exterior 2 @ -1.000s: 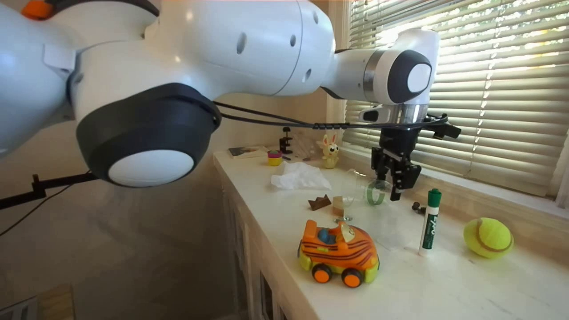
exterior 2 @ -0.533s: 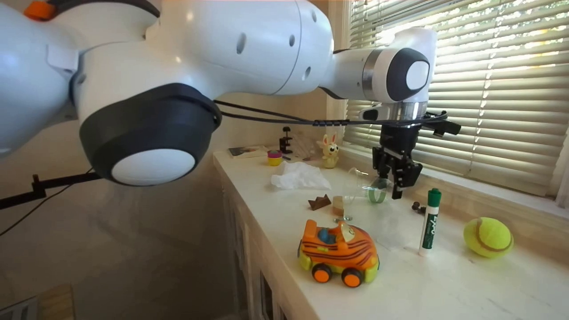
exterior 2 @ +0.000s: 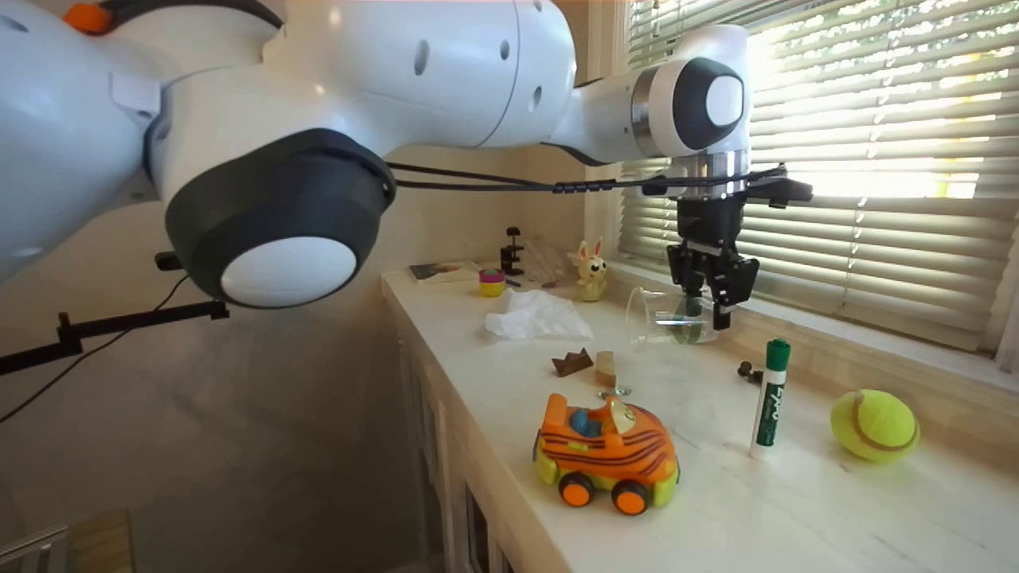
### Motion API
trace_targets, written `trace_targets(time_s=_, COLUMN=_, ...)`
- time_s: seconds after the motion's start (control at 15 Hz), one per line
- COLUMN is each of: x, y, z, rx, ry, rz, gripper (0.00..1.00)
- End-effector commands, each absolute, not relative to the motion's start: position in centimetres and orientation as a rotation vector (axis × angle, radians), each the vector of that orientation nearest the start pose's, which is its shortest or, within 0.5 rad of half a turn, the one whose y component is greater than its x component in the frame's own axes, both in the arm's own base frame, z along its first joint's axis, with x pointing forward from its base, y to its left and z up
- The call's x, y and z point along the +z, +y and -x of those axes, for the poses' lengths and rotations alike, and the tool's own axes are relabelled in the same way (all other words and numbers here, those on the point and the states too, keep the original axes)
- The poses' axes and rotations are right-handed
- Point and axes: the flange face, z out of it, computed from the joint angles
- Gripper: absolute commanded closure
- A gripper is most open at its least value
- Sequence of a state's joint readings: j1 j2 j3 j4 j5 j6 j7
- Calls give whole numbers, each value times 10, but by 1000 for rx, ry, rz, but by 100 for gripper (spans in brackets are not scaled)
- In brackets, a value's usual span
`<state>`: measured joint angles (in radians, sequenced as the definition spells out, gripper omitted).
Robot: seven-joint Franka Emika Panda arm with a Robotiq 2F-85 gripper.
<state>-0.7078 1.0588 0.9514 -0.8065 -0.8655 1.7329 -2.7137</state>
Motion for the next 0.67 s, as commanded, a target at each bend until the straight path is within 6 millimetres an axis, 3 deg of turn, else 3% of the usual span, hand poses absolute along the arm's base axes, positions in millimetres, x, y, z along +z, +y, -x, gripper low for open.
trace_targets(time_s=0.0, x=415, y=-243, z=-758, rx=-218, ry=2858, rz=-688, gripper=55)
trace_targets(time_s=0.6, x=432, y=-214, z=-775, rx=-531, ry=2702, rz=-581, gripper=56)
